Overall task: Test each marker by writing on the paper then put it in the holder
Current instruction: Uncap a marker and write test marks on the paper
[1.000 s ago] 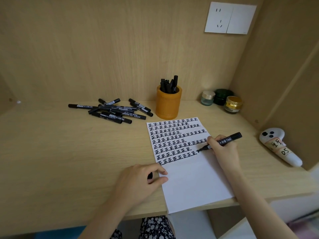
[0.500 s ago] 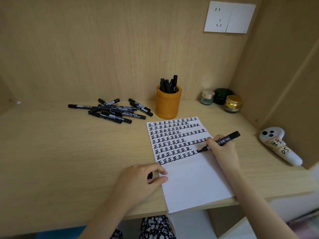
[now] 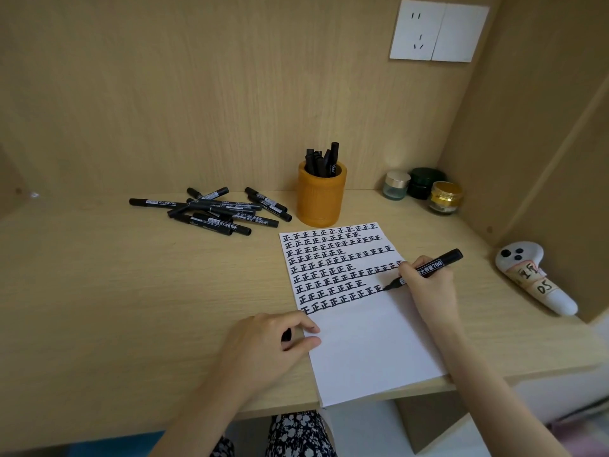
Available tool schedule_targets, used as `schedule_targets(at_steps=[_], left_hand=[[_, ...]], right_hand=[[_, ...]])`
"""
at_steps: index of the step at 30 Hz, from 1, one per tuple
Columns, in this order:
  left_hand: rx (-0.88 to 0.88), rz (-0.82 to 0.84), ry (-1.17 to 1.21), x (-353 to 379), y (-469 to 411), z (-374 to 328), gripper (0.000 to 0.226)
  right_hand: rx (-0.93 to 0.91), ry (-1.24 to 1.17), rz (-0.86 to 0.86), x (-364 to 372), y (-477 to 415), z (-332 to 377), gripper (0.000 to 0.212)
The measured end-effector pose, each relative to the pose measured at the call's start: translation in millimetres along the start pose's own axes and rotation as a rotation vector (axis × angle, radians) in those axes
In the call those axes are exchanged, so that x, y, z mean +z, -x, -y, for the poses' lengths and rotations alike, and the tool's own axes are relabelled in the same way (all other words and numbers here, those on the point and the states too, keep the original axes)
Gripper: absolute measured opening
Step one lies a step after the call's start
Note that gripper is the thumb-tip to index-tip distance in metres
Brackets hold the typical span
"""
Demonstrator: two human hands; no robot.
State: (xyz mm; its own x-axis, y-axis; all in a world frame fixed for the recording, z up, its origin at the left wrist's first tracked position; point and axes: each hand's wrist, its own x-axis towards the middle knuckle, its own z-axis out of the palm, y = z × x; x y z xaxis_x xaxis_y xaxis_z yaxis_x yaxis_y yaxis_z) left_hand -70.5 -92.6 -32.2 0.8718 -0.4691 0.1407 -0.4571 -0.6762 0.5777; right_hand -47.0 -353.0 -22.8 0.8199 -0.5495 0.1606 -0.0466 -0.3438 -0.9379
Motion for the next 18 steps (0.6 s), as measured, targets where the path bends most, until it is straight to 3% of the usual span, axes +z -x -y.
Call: schedule_targets(at_steps=[11, 18], left_hand=[[0.032, -0.019, -0.018, 1.8, -0.6, 2.0, 0.021], [0.080, -0.065, 0.144, 1.0, 1.7, -2.3, 0.018]], right_hand=[[-0.001, -0.008, -0.022, 0.4, -2.4, -2.0, 0.023], [0.045, -0.280, -0.036, -5.0, -3.0, -3.2, 0.033]])
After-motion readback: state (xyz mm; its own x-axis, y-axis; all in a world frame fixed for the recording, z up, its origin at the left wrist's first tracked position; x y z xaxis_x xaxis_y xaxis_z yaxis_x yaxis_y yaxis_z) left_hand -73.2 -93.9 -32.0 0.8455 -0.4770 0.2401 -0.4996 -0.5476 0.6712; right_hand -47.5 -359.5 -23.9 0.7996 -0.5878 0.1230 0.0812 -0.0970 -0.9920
